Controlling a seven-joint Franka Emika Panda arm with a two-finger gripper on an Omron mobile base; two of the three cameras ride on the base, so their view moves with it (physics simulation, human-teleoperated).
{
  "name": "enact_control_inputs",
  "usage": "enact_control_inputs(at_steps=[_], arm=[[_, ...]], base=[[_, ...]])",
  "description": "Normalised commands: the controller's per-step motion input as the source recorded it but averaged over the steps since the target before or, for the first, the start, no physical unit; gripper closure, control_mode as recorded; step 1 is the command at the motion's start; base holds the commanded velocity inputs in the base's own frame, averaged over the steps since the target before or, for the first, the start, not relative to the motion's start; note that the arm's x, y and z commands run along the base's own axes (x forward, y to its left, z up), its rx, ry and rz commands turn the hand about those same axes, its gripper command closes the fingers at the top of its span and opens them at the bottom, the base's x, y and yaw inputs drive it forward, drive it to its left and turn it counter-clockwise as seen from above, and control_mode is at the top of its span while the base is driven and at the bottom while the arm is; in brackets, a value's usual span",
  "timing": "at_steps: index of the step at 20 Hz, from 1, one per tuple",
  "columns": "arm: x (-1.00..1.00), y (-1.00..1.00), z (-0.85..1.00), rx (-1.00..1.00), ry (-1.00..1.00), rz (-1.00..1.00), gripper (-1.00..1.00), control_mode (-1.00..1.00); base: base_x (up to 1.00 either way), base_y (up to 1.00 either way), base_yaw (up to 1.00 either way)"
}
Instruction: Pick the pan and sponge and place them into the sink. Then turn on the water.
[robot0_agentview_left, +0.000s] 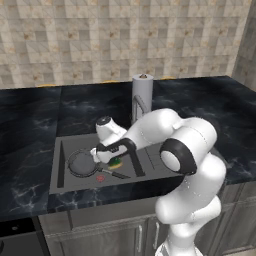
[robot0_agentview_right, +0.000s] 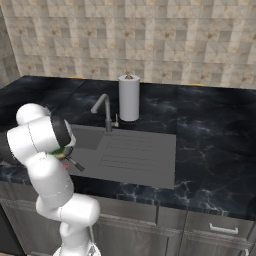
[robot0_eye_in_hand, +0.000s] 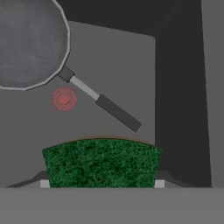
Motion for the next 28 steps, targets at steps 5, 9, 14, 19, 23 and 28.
enact_control_inputs(at_steps=[5, 9, 14, 19, 23, 28], arm=[[0.34, 0.13, -0.34, 0.0, 0.0, 0.0, 1.0, -1.0], [0.27, 0.17, -0.24, 0.0, 0.0, 0.0, 1.0, -1.0], [0.07, 0.28, -0.15, 0.0, 0.0, 0.0, 1.0, -1.0], [0.21, 0.18, -0.23, -0.04, 0.0, 0.0, 1.0, -1.0], [0.32, 0.05, -0.34, -0.08, 0.0, 0.0, 1.0, -1.0], [0.38, 0.0, -0.35, -0.11, -0.01, 0.0, 1.0, -1.0]], base=[[0.0, 0.0, 0.0], [0.0, 0.0, 0.0], [0.0, 0.0, 0.0], [0.0, 0.0, 0.0], [0.0, 0.0, 0.0], [0.0, 0.0, 0.0]])
